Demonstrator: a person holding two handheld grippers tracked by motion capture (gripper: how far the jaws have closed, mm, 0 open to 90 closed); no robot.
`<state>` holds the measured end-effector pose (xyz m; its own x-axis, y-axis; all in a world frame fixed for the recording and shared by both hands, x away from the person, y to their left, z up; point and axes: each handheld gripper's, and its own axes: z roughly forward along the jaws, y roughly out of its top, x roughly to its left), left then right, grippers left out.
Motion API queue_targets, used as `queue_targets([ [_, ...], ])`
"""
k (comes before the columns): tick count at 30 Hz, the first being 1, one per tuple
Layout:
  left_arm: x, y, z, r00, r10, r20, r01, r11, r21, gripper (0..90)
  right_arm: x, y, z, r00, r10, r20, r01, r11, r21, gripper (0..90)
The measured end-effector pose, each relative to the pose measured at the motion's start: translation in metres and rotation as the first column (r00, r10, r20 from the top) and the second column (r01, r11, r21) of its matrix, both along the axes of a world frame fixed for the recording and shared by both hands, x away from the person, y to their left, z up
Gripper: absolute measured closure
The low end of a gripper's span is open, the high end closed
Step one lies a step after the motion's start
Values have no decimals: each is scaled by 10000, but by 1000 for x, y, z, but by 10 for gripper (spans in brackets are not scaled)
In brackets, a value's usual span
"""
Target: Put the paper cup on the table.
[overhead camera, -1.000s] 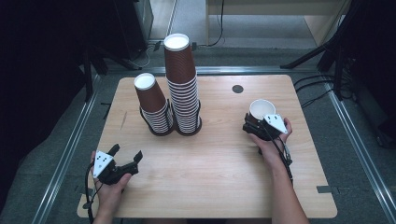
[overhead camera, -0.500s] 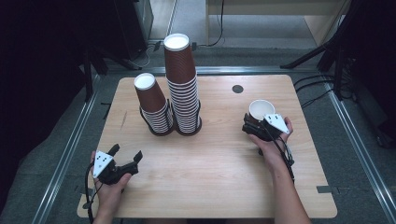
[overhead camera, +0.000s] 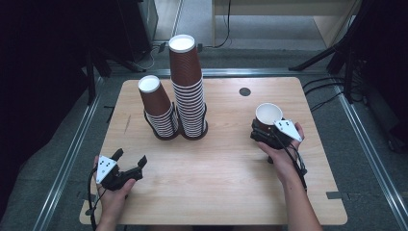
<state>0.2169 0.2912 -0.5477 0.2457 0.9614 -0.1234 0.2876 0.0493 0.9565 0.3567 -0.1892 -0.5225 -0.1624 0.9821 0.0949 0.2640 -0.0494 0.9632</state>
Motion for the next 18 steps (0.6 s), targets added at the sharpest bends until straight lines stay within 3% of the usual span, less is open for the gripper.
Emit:
queue_targets([
  [18,0,0,0,10000,7,9,-7,10000,9,35,-35,-1,24,9983,456,360,-459,9989,78,0],
])
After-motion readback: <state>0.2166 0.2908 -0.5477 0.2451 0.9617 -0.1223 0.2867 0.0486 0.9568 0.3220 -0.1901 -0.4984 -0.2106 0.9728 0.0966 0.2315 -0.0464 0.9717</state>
